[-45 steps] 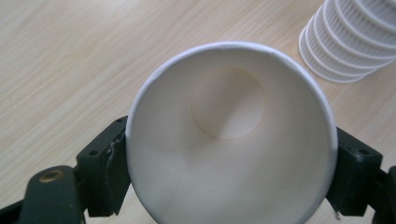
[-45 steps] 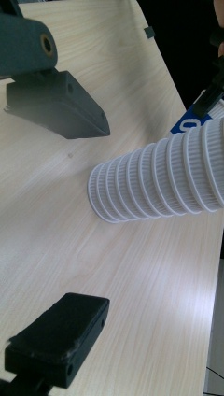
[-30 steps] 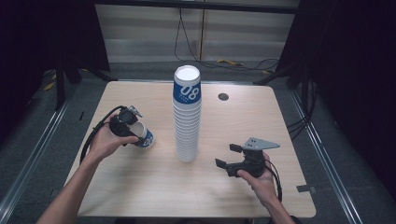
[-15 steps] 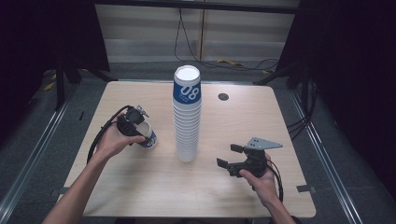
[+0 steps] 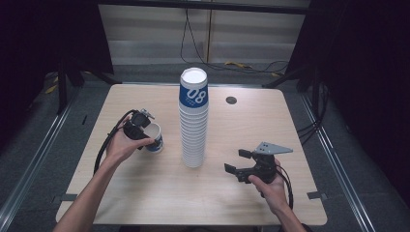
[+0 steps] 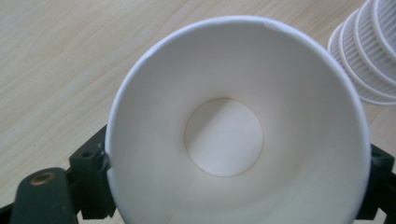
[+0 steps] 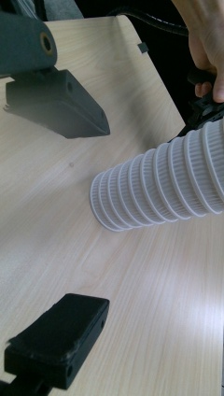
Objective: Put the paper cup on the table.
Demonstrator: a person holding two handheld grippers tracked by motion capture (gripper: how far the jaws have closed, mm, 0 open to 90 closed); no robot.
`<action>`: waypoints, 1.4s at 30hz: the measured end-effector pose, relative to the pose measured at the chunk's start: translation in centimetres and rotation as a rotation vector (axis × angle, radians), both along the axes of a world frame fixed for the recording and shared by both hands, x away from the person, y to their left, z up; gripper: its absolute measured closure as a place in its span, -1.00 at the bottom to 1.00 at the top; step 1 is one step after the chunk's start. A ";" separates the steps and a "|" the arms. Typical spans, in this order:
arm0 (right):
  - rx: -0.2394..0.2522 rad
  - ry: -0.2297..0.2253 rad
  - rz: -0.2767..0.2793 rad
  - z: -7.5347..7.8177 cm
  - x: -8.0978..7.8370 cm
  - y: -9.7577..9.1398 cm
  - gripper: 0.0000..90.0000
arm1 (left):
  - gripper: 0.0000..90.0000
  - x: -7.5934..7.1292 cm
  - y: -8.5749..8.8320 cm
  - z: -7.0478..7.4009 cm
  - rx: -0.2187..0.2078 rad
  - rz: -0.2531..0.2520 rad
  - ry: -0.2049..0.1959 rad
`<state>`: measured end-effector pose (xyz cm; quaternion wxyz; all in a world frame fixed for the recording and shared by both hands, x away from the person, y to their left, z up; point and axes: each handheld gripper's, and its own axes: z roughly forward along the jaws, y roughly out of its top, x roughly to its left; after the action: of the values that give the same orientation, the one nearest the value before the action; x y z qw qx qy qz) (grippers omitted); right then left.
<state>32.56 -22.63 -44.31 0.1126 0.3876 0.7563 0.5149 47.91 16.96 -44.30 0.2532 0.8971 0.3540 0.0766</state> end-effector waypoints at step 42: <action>-0.008 -0.003 -0.015 0.0 0.0 -0.1 -0.68 | -0.65 -4.4 3.5 -2.2 -0.143 0.020 -0.117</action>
<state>32.56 -22.72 -44.26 0.1191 0.3921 0.7553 0.5114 43.54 20.45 -46.52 0.3361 0.8670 0.3523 0.1057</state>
